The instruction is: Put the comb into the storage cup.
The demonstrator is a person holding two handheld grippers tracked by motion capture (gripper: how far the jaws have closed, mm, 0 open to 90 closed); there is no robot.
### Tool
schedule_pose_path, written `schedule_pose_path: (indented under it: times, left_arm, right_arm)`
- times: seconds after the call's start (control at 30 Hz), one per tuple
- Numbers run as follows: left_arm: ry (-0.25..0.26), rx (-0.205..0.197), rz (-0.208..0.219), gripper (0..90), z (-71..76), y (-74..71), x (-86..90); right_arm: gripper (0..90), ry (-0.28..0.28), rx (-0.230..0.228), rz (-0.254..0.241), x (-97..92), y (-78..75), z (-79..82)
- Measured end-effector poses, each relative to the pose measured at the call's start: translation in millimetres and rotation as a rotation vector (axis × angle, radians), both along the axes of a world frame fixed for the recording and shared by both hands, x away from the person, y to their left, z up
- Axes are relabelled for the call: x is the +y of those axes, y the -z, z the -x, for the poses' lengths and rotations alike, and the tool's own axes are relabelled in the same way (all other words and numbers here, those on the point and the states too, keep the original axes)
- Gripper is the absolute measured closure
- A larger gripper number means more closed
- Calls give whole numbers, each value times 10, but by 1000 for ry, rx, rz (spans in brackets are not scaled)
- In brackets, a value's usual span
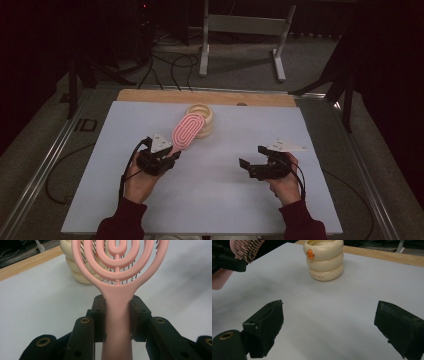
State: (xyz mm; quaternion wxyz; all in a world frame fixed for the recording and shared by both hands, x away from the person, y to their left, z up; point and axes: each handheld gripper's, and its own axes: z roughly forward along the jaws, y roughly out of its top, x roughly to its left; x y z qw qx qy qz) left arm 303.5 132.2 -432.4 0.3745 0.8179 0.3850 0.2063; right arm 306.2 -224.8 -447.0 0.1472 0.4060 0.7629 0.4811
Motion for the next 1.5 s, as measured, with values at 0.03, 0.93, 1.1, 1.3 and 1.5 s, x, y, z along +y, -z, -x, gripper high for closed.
schedule_pose_path:
  times: [0.03,0.93,1.1,1.3,1.5]
  left_arm:
    - [3,-2,-3,700,1,-2,0]
    - [30,-33,-11,701,42,13,-110]
    - [42,-42,-6,700,56,22,-137]
    - [61,-50,-15,700,74,40,-200]
    - [79,-59,-18,700,91,61,-254]
  right_arm:
    - [87,1,2,0,15,-12,-8]
    - [87,-52,42,-12,479,-277,-235]
    - [88,-50,65,8,560,-308,-267]
    - [88,-65,87,-8,642,-346,-293]
    - [87,-94,75,-26,733,-417,-290]
